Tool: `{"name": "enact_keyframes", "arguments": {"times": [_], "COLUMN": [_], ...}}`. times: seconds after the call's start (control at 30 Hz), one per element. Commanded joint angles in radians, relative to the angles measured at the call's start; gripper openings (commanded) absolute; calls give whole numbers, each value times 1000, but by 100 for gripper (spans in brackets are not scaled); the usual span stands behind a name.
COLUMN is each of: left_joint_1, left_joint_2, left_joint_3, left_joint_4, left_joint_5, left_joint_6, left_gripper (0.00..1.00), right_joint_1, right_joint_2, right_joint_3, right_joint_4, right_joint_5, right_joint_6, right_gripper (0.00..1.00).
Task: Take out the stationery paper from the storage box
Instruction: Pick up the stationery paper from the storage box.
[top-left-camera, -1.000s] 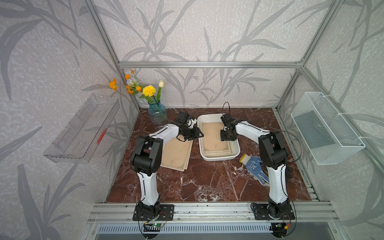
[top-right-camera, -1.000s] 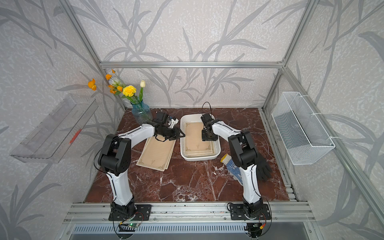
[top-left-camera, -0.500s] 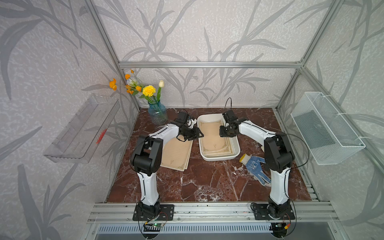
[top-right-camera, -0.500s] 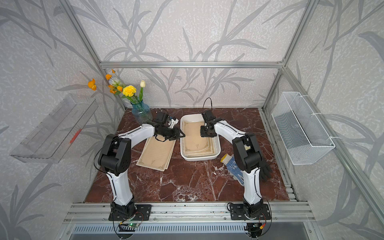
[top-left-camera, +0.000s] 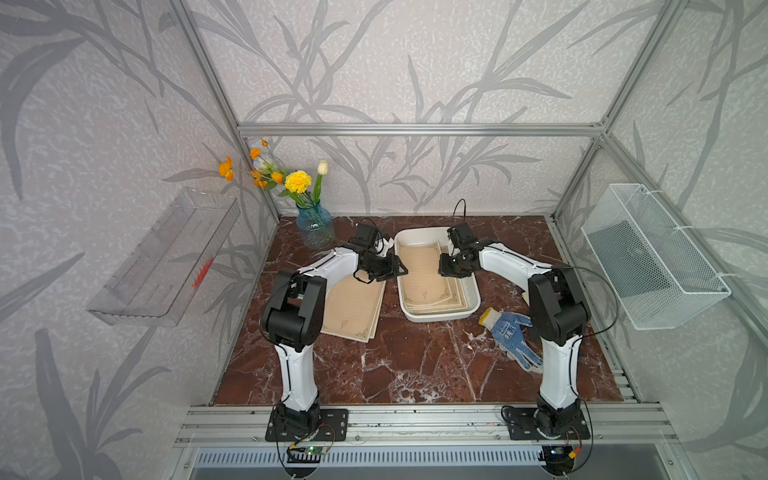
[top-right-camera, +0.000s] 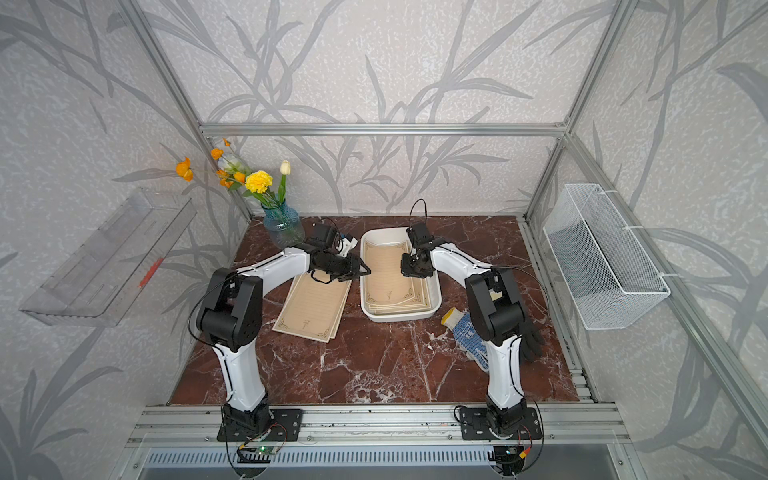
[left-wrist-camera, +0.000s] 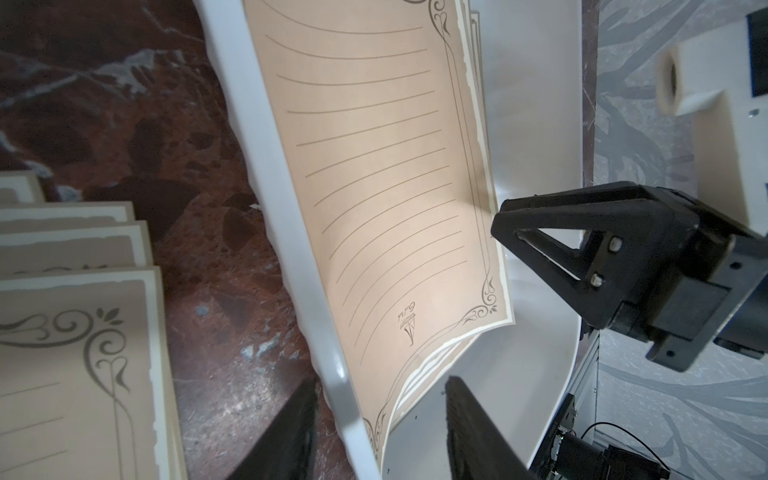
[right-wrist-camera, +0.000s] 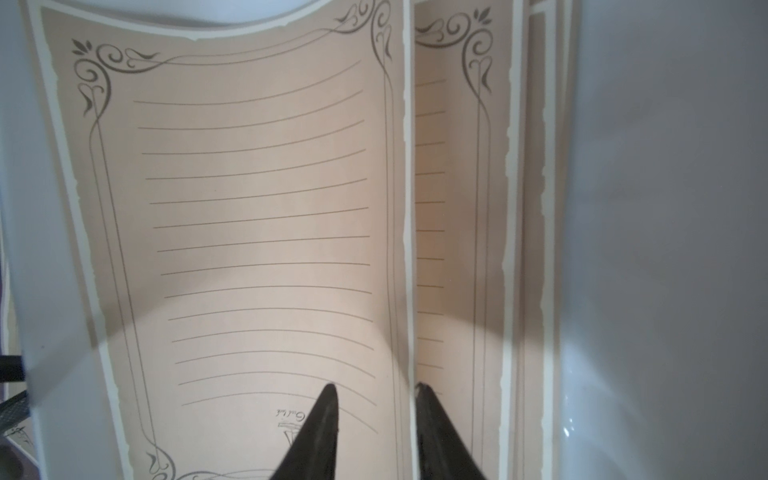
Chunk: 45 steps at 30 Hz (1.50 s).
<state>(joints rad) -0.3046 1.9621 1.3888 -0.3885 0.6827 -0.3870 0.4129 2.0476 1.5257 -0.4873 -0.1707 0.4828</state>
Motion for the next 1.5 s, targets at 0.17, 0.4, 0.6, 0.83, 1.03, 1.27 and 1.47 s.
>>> {"name": "enact_keyframes", "arguments": {"times": [0.17,0.4,0.6,0.83,1.03,1.27,1.47], "left_joint_1": [-5,-5,-6,-5,-6,-5,-5], "left_joint_2": [25,30,34,34,24,21,5], "left_joint_3": [28,28,28,32,36,47,51], "left_joint_4": [-2,-2,-4,-4,-13,-25,-34], "left_joint_5": [15,15,13,16,16,27,22], "left_joint_6": [-6,-8,-9,-13,-12,-9,-1], "left_gripper": [49,48,48,46,45,34,23], "right_joint_1": [-26,-31,-33,-34,-36,-36,-37], "right_joint_2": [48,60,6,-16,-1,-1,-3], "right_joint_3": [-24,-32,-81,-98,-95,-96,-91], "right_joint_4": [37,51,131,206,215,206,183], "right_joint_5": [-57,-87,-133,-210,-238,-229,-206], "right_joint_6": [33,41,56,74,94,93,83], "right_gripper": [33,32,25,23,23,23,24]}}
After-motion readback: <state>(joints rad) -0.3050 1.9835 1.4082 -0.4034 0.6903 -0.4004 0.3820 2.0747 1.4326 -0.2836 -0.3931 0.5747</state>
